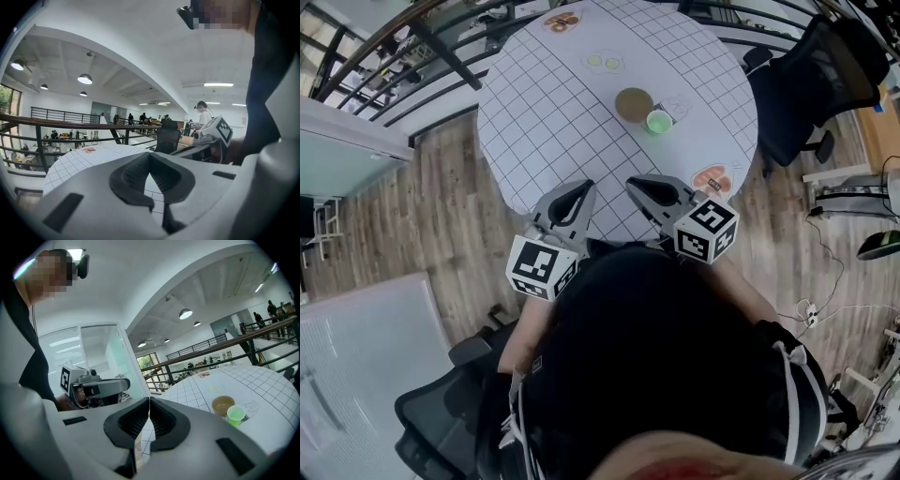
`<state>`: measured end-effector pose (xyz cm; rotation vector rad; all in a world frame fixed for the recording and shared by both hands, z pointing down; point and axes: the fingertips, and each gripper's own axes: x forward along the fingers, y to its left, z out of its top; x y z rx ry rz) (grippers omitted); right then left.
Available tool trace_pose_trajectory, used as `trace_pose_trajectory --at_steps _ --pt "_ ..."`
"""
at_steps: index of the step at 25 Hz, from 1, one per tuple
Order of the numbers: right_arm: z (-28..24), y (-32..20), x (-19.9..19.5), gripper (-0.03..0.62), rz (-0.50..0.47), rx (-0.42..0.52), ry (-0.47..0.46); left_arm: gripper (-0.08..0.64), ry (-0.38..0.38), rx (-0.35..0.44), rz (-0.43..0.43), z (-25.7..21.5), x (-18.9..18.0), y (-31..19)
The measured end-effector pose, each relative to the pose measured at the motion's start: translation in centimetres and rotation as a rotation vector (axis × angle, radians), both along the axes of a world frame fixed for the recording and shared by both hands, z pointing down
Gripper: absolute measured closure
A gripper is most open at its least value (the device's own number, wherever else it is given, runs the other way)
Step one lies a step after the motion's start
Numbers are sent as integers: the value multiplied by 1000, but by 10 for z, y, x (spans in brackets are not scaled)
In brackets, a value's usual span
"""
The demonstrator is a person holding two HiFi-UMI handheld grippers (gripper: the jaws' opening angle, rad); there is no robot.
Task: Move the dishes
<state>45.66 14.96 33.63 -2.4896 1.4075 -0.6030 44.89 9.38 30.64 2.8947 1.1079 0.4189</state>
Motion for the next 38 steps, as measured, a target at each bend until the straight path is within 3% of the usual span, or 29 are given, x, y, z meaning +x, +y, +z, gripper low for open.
trace_pose_trajectory --at_steps 7,16,21,25,28,32,38 --pt "1 -20 -9 572 -115 -32 9 555 -7 -3 -86 -1 -9 -12" --pt "1 -37 -56 572 -535 9 41 555 -13 -11 -531 4 -69 -32" --pt "20 -48 -101 572 -743 0 23 555 -34 -27 -766 9 -131 -30" --pt "26 -74 -166 572 -927 -3 30 555 -69 -27 -929 25 -202 -43" --pt "26 -101 -216 572 -1062 -7 42 555 -72 -29 -1061 27 -254 -71" --pt "19 -164 -250 572 -1272 -15 55 555 -68 -51 -1283 23 -298 -128" --pt "14 -234 -373 572 -1401 -16 102 555 -71 -39 -1426 25 -430 -170"
